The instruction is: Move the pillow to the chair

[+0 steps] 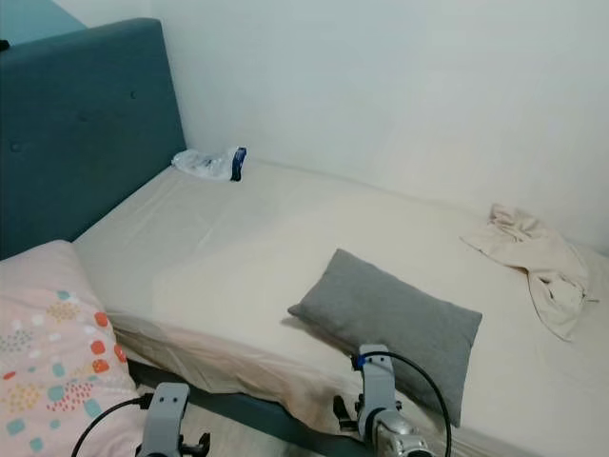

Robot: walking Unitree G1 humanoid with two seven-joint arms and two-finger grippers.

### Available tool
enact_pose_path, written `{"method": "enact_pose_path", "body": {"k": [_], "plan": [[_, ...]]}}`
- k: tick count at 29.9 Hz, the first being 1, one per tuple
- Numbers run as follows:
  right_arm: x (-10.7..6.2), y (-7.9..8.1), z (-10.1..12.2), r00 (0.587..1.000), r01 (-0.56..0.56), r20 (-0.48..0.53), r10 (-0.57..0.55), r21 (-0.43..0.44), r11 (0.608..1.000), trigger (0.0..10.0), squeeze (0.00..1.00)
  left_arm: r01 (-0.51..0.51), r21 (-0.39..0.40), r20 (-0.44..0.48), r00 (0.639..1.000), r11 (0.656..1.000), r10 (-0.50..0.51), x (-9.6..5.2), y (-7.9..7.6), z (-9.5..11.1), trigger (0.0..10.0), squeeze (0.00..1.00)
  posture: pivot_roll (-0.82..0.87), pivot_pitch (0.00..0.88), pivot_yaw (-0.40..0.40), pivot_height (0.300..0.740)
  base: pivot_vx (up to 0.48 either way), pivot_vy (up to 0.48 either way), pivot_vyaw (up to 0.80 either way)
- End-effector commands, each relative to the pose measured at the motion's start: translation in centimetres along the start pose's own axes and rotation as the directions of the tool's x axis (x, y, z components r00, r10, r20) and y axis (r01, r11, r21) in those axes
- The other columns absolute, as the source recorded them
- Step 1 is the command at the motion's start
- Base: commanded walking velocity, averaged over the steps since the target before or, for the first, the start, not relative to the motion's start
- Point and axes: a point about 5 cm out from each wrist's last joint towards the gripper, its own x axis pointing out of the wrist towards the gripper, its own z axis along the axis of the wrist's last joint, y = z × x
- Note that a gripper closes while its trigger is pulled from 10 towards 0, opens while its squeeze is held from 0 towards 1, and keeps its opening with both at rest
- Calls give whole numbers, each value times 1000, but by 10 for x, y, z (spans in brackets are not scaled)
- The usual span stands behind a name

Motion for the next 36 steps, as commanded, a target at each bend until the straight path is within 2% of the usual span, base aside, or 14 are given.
{"method": "enact_pose_path", "body": {"k": [1, 14, 16, 34, 36], "plan": [[-1, -1, -4, 1000, 6, -14, -6, -4, 1000, 10000, 0, 4, -19, -9, 1000, 1000, -4, 0, -2, -1, 10000, 0, 136, 0, -93, 740, 0, -480, 0], [-1, -1, -7, 1000, 4, -29, -4, -6, 1000, 10000, 0, -1, -55, 17, 1000, 999, 2, 3, -2, 7, 10000, 0, 135, 0, -92, 740, 0, -471, 0], [-1, -1, -8, 1000, 3, -30, -3, -5, 1000, 10000, 0, -12, -81, 20, 1000, 997, 13, 3, -1, 9, 10000, 0, 136, 0, -92, 740, 0, 0, 0], [-1, 1, -9, 999, -4, -35, 3, -2, 1000, 10000, 0, -27, -94, 16, 999, 995, 29, 3, 1, 8, 10000, 0, 140, 0, -97, 740, 0, 0, 0], [-1, 1, -7, 1000, -13, -19, 13, 21, 1000, 10000, 0, -35, -100, 15, 999, 994, 36, 2, 1, 7, 10000, 0, 141, 0, -97, 740, 0, 0, 0]]}}
